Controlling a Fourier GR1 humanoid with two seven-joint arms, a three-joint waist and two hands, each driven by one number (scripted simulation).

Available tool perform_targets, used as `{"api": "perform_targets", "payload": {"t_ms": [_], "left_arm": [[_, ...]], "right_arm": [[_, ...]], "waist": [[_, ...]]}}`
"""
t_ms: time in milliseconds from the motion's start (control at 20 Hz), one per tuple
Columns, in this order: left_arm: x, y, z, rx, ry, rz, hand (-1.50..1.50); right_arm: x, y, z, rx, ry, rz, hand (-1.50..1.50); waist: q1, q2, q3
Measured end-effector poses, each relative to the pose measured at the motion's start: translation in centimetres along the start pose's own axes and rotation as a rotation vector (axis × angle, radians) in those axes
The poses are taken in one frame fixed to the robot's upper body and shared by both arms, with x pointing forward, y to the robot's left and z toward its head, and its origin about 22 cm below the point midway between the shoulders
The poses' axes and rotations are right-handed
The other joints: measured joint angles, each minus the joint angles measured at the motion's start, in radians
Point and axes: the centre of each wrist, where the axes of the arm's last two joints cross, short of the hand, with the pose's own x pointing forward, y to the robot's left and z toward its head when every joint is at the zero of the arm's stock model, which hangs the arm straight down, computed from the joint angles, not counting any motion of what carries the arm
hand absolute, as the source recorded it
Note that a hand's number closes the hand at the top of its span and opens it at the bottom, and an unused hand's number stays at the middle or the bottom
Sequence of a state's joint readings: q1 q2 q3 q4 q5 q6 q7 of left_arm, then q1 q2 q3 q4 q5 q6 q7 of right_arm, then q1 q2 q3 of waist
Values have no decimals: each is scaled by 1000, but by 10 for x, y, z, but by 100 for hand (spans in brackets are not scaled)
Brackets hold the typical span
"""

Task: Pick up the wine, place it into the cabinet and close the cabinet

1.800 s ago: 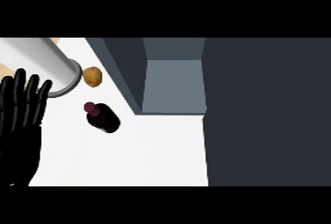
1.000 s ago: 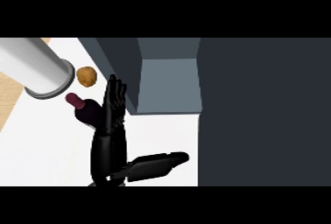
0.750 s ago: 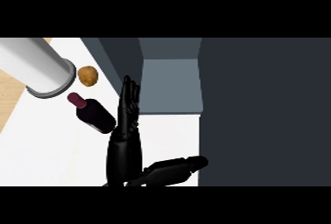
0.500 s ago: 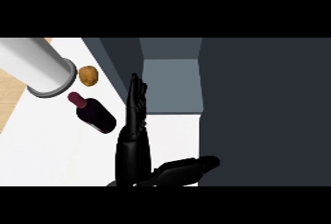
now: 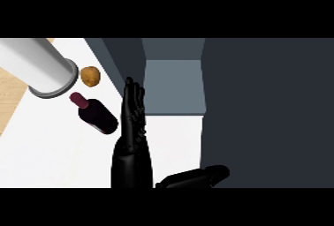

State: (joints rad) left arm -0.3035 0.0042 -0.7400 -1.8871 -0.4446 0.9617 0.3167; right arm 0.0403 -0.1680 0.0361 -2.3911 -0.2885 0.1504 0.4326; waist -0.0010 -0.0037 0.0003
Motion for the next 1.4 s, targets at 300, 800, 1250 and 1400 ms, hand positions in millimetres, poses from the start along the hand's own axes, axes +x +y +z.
{"api": "perform_targets", "payload": {"t_ms": [300, 800, 1250, 1400], "left_arm": [[10, 14, 0, 58, 3, -25, -150], [21, 57, 1, 146, 9, -70, -150], [17, 88, -10, 199, 65, -79, -150], [8, 99, -11, 211, 97, -67, -150]], "right_arm": [[3, 2, -1, -10, 7, -2, -150], [4, 2, -2, -11, 4, 9, -150], [9, -7, 1, -32, 6, 54, -150], [11, -6, -1, -31, 14, 49, -150]], "waist": [[-1, 0, 0], [-1, 1, 0], [-6, 2, -1], [-8, 2, -1]]}}
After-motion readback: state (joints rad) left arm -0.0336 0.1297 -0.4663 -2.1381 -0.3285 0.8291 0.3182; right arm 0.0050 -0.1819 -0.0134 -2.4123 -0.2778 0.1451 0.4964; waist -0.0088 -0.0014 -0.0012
